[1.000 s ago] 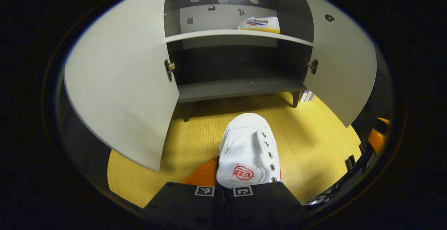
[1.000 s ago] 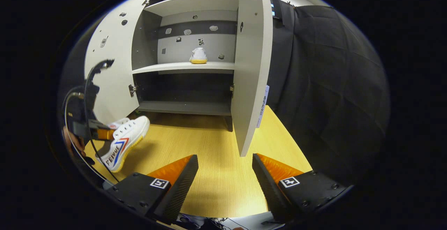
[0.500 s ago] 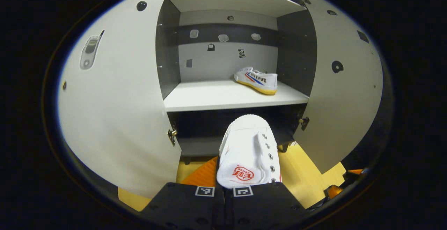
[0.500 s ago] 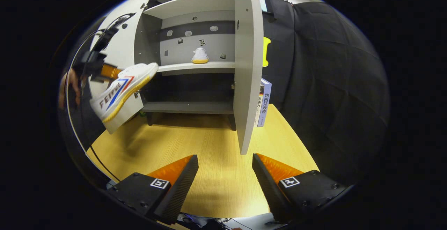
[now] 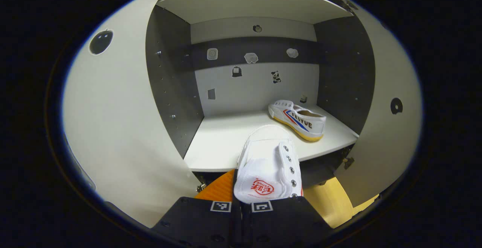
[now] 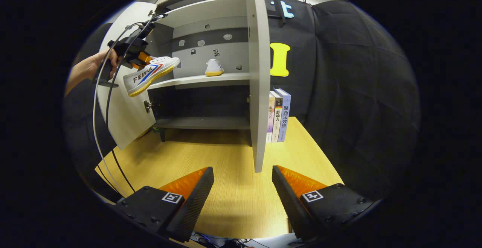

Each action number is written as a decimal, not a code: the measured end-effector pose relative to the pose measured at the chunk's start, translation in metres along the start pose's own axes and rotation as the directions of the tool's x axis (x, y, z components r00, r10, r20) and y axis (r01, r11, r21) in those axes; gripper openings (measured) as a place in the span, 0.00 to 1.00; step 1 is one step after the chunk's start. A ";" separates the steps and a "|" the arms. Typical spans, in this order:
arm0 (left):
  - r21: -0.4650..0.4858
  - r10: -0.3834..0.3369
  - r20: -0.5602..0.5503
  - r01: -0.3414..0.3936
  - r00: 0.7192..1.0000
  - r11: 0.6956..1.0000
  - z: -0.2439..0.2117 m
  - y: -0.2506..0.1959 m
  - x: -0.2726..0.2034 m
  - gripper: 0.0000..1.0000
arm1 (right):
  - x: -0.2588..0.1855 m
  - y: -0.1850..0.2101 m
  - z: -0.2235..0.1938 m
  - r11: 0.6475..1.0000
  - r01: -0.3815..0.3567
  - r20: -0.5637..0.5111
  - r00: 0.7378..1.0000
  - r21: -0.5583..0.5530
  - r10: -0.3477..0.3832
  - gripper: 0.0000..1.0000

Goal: Grab one shoe with the right hand and put it into the shoe cabinet, grab the other shoe with the left hand and put it into the shoe cabinet; then close the right door with the right hand and the left door with the left hand.

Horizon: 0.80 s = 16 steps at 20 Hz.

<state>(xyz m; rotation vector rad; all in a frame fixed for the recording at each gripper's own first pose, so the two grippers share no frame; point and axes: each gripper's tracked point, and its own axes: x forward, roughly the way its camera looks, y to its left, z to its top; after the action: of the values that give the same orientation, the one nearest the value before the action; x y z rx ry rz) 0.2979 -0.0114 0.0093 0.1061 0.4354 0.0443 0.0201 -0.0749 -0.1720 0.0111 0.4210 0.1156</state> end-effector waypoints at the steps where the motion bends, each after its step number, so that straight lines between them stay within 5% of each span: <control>1: -0.007 0.006 0.007 -0.006 1.000 1.000 0.012 0.003 0.007 0.05 | 0.000 -0.003 0.002 1.000 0.004 0.005 1.000 0.000 -0.004 0.99; 9: -0.055 0.008 -0.030 -0.010 1.000 0.998 0.071 0.014 0.102 0.05 | 0.002 -0.027 0.004 0.999 0.038 0.010 0.999 -0.009 -0.038 0.99; 16: 0.094 0.037 -0.143 -0.023 0.989 0.995 0.077 0.014 0.185 0.05 | -0.002 -0.061 0.008 0.991 0.135 0.017 0.991 0.002 -0.135 0.99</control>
<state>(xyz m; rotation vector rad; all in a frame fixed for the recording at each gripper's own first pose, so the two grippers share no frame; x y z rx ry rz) 0.4979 0.0076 0.0024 0.2009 0.5813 0.0619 0.0286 -0.1360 -0.1656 -0.0158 0.4037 -0.0176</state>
